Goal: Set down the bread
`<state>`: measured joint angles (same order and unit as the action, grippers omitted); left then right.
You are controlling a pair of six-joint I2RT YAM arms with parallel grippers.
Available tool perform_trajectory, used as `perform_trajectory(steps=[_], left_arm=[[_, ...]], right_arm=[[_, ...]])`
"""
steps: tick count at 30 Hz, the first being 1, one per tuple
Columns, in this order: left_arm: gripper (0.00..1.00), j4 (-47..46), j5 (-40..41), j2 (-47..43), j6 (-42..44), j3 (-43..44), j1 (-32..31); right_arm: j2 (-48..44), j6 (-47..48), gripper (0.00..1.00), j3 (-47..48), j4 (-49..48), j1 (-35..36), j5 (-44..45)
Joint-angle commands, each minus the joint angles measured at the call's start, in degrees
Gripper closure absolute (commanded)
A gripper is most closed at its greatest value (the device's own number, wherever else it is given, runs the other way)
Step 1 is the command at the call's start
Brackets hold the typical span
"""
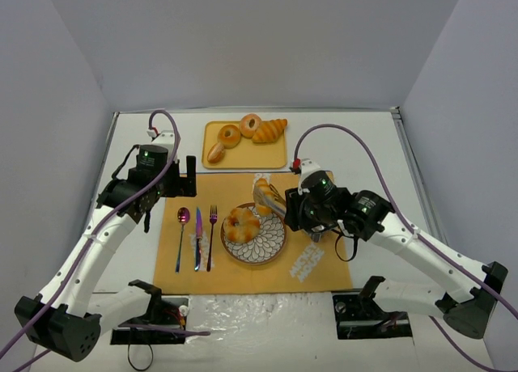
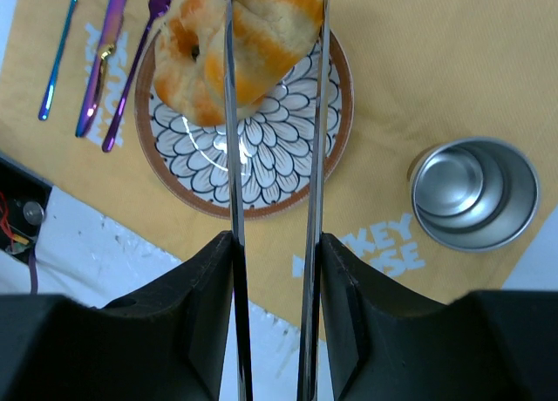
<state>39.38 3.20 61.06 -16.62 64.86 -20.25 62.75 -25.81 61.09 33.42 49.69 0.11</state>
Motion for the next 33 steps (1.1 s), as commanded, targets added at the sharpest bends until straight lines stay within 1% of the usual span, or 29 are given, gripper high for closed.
perform_trajectory(steps=[1, 11, 15, 18, 24, 33], left_arm=[[0.04, -1.9, 0.0, -1.2, 0.1, 1.1, -0.3], [0.04, -1.9, 0.1, -0.9, 0.1, 1.1, -0.3], [0.04, -1.8, 0.1, -0.8, 0.1, 1.1, -0.3], [0.04, -1.8, 0.1, -0.7, 0.1, 1.1, -0.3], [0.04, -1.8, 0.1, -0.6, 0.1, 1.1, -0.3], [0.04, -1.8, 0.2, -0.6, 0.1, 1.1, -0.2]], right_arm=[[-2.6, -3.3, 0.88, -1.3, 0.4, 2.2, 2.9], [-1.2, -5.5, 0.88, -4.4, 1.6, 8.0, 6.1], [-0.3, -6.0, 0.87, -4.9, 2.3, 9.2, 7.6], [-0.3, -6.6, 0.84, -4.9, 3.3, 9.6, 8.9], [-0.4, -7.4, 0.81, -4.9, 4.9, 9.8, 10.5], [0.6, -7.4, 0.66, -4.8, 4.9, 10.8, 11.0]])
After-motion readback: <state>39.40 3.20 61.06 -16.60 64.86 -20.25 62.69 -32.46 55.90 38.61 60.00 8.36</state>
